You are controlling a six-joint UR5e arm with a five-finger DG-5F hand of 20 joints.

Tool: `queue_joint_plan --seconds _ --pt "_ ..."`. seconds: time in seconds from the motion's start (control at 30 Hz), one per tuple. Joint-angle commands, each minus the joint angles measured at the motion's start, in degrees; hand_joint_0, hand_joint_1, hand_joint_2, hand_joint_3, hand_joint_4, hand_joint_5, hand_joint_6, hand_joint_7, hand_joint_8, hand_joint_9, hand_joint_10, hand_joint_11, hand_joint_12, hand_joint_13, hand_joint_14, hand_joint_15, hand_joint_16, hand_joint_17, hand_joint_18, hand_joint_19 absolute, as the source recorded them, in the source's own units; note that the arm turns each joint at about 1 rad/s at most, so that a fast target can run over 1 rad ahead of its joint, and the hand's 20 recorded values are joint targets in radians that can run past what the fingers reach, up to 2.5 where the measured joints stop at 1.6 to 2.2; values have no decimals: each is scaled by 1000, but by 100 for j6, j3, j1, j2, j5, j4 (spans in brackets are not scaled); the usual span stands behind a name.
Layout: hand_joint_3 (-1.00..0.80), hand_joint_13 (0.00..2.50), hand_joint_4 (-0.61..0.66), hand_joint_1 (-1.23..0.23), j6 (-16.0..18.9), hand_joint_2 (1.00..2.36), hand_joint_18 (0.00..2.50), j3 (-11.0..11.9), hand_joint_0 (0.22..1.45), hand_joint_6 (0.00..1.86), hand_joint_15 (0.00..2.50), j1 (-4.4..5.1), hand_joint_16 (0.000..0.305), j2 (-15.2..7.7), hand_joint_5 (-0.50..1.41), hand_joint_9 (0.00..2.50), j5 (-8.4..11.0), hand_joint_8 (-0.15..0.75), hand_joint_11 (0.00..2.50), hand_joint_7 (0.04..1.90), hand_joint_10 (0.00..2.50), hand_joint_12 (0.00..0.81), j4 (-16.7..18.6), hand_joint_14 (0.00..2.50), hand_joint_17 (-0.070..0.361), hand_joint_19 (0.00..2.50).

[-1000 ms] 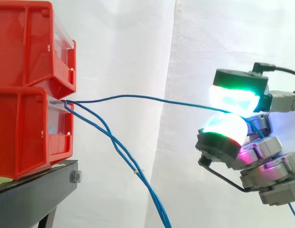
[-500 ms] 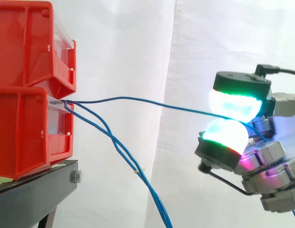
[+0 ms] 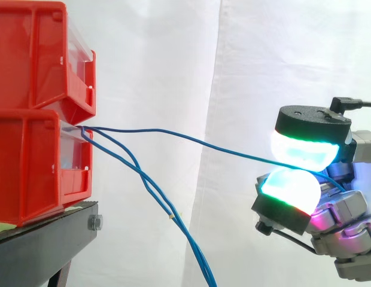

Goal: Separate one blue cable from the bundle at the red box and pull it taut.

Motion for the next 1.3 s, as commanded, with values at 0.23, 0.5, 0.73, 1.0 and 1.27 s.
queue_joint_plan --seconds 0.23,0.5,0.73,1.0,1.27 --pt "70 687 -130 -738 -51 1019 1159 -4 750 950 1678 3 36 0 -190 300 4 318 1607 1480 2500 395 -9 2500 81 1825" --pt "70 685 -130 -738 -51 1018 1159 -4 750 948 1716 3 37 0 -190 298 4 319 1602 1491 2500 399 -9 2500 83 1820" --pt "70 684 -126 -740 -51 1018 1160 5 749 947 1670 3 36 0 -190 298 4 318 1629 1491 2500 395 -9 2500 82 1829" --pt "65 684 -122 -744 -51 1018 1160 -4 750 947 1704 3 37 0 -189 298 4 320 1635 1489 2500 398 -9 2500 83 1811" --pt "65 685 -121 -746 -51 1018 1163 -4 748 947 1683 3 37 0 -189 300 4 319 1605 1486 2500 395 -9 2500 83 1797"
